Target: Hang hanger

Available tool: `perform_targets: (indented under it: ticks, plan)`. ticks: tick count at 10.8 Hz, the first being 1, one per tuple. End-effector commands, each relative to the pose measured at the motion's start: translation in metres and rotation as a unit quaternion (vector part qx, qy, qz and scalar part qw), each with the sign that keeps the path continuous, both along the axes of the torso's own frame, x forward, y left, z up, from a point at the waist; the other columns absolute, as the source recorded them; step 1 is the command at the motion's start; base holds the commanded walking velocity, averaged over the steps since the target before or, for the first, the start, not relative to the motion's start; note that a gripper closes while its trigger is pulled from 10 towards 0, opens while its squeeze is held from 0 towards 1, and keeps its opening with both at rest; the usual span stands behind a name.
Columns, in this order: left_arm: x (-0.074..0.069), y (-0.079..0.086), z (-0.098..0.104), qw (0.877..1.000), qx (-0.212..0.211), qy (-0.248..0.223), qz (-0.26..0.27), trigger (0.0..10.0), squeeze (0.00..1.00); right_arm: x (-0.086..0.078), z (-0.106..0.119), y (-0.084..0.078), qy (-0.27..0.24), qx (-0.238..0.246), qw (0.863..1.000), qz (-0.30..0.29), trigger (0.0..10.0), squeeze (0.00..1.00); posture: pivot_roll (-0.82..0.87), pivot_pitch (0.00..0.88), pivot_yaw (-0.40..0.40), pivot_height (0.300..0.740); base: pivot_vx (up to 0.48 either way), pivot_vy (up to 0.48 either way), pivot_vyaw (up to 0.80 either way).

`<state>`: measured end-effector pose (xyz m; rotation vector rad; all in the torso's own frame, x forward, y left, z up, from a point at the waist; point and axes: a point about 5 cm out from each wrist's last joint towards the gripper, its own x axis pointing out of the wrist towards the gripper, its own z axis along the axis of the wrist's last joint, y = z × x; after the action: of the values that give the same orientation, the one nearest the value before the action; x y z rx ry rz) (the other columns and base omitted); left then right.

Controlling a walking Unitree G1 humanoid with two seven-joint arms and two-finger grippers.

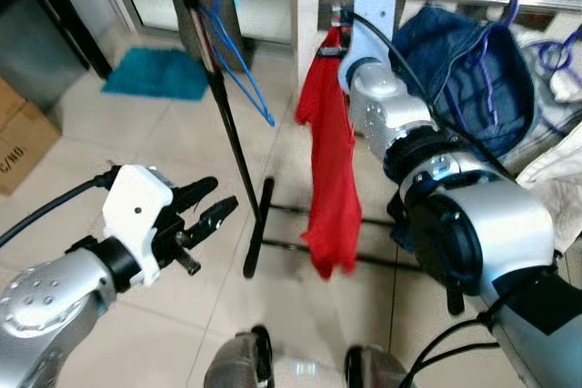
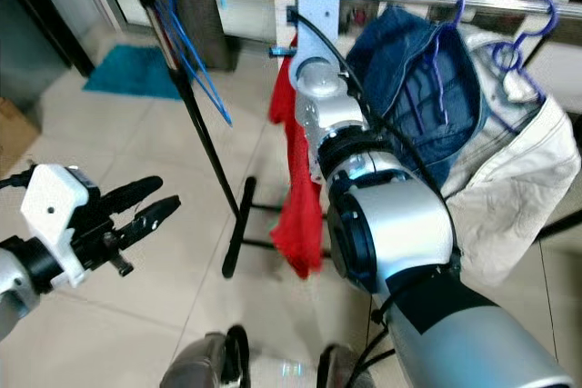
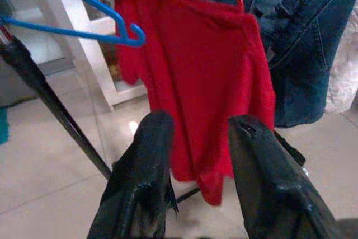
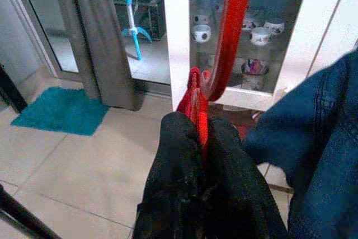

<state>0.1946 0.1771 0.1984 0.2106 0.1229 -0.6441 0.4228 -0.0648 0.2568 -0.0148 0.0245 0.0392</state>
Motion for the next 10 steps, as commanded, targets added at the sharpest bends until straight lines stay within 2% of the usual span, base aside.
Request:
perform_targets:
  ticks: [1,3,4,6,7,8,10]
  plan:
    - [-0.006,0.001,0.002,1.000,0.006,0.002,0.000,10.0,0.00,-0.001,0.002,0.006,0.010,-0.005,1.000,0.008,10.0,0.00,0.11,0.291,0.063,0.740,0.000,0.000,0.00]
    - [-0.005,0.001,0.005,1.000,0.001,-0.004,0.006,10.0,0.00,-0.002,0.001,0.012,0.010,-0.005,0.999,0.034,10.0,0.00,0.10,0.286,0.062,0.740,0.000,0.000,0.00]
    - [-0.004,0.000,0.007,1.000,-0.011,-0.015,0.013,10.0,0.00,-0.002,0.004,0.014,-0.009,0.025,0.998,0.061,10.0,1.00,0.08,0.262,0.056,0.740,0.000,0.000,0.00]
    - [-0.001,-0.002,0.008,0.999,-0.020,-0.034,0.025,10.0,0.00,-0.004,0.005,0.015,-0.051,0.011,0.994,0.095,10.0,1.00,0.06,0.221,0.060,0.740,0.000,0.000,0.00]
    - [0.007,-0.001,0.008,0.997,-0.025,-0.054,0.045,10.0,0.00,-0.008,0.003,0.013,-0.093,0.001,0.989,0.117,10.0,1.00,0.04,0.185,0.065,0.740,0.000,0.000,0.00]
    - [0.010,0.000,0.005,0.997,-0.028,-0.053,0.044,10.0,0.00,-0.013,-0.002,0.010,-0.123,0.033,0.984,0.128,10.0,1.00,0.03,0.153,0.078,0.740,0.000,0.000,0.00]
    - [0.018,0.000,0.004,0.995,-0.048,-0.062,0.057,10.0,0.00,-0.023,-0.010,0.004,-0.148,0.045,0.977,0.148,10.0,1.00,0.02,0.108,0.095,0.740,0.000,0.000,0.00]
